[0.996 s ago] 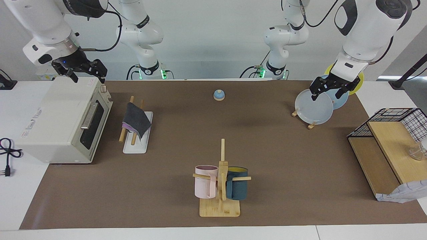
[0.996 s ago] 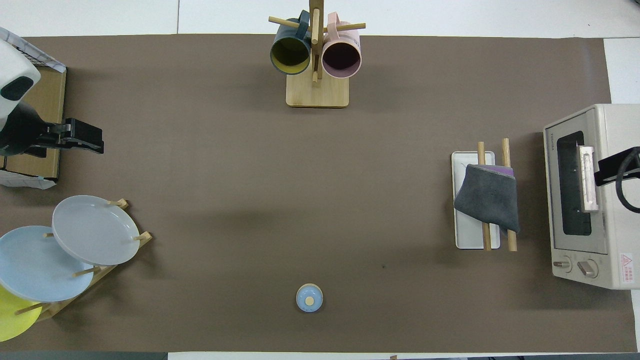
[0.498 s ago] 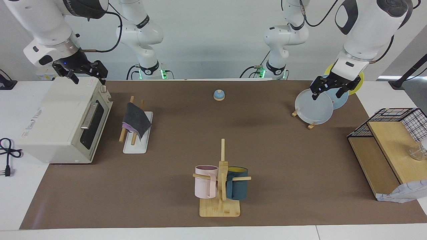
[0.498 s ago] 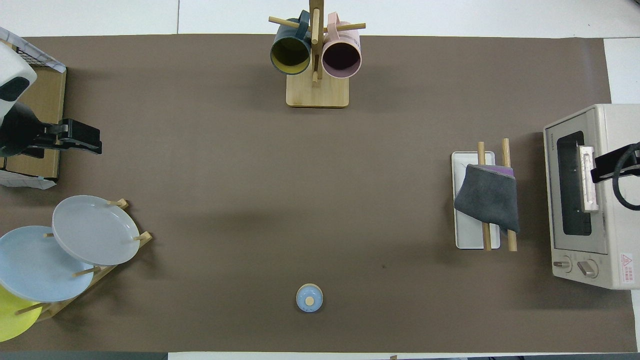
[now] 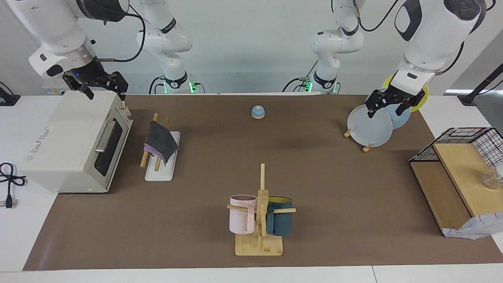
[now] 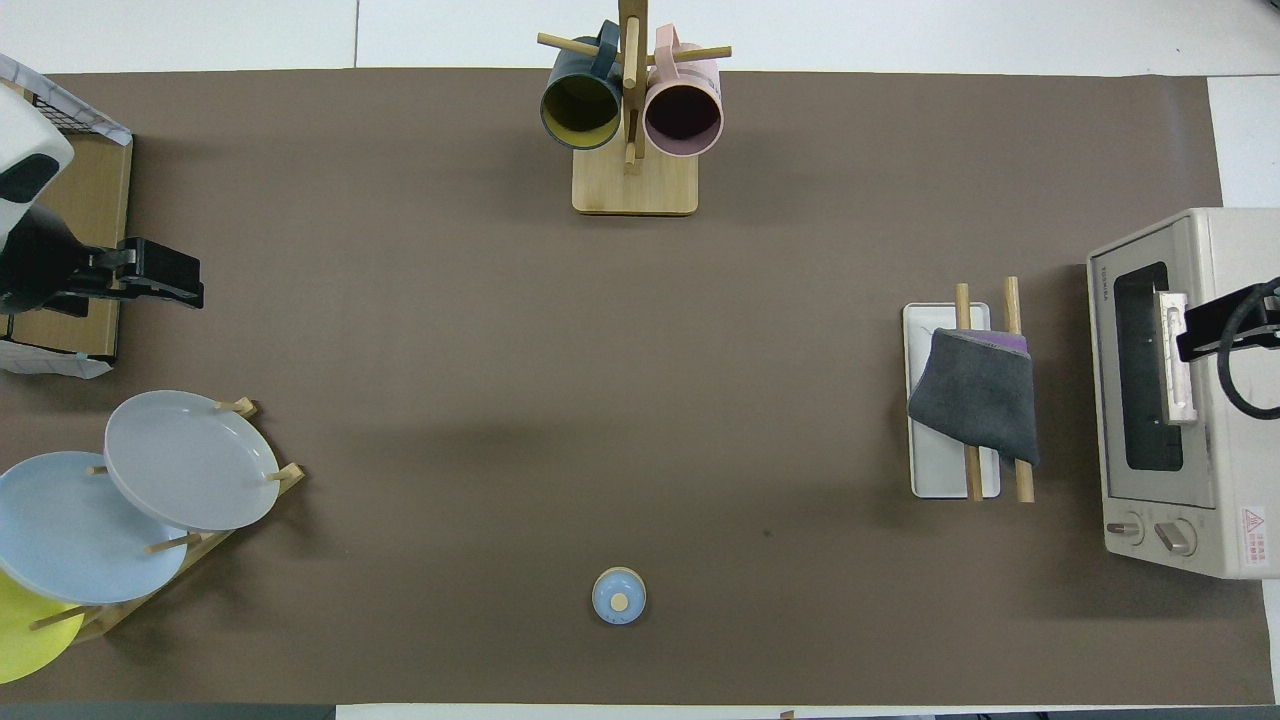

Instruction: Fold towel and hang on rack

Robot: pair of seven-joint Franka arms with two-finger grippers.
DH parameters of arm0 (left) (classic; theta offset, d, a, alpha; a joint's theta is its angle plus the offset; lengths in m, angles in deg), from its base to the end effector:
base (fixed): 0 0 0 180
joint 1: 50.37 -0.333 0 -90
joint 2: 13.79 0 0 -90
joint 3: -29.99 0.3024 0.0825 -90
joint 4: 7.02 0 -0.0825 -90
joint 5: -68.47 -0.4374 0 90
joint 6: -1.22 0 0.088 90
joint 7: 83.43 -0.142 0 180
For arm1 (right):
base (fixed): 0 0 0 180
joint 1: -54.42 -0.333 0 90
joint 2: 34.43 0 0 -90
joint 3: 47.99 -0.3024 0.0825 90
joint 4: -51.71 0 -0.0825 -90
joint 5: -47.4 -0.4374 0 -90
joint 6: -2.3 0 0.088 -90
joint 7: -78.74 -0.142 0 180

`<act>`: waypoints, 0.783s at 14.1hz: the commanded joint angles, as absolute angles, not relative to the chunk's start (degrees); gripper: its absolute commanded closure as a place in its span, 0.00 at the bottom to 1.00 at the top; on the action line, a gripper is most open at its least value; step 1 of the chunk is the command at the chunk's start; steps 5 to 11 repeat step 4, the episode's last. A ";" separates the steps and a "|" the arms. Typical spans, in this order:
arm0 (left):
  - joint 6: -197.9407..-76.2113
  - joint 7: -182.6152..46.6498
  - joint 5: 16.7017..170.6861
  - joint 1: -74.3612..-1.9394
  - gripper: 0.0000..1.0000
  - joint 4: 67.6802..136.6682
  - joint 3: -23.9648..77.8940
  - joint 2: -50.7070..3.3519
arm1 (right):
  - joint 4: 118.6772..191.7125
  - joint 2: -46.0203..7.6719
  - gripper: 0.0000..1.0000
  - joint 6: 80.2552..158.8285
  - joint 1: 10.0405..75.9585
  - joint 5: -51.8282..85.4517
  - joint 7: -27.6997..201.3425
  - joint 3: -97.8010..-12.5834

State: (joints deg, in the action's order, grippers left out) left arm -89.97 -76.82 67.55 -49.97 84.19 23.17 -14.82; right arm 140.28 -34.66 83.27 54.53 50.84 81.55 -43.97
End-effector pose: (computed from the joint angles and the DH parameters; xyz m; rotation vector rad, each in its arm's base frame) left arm 0.6090 -0.0744 0.5557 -3.1254 0.0174 0.0256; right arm 0.5830 -0.0514 0.5790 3.0829 -0.0441 -0.2038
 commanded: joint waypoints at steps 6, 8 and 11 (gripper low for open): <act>-90.01 -76.57 68.21 -50.10 0.00 85.88 23.49 -13.27 | 142.32 -35.57 0.00 85.70 53.55 49.86 80.32 -44.21; -90.01 -76.57 68.21 -50.10 0.00 85.88 23.49 -13.27 | 142.32 -35.57 0.00 85.70 53.55 49.86 80.32 -44.21; -90.01 -76.57 68.21 -50.10 0.00 85.88 23.49 -13.27 | 142.32 -35.57 0.00 85.70 53.55 49.86 80.32 -44.21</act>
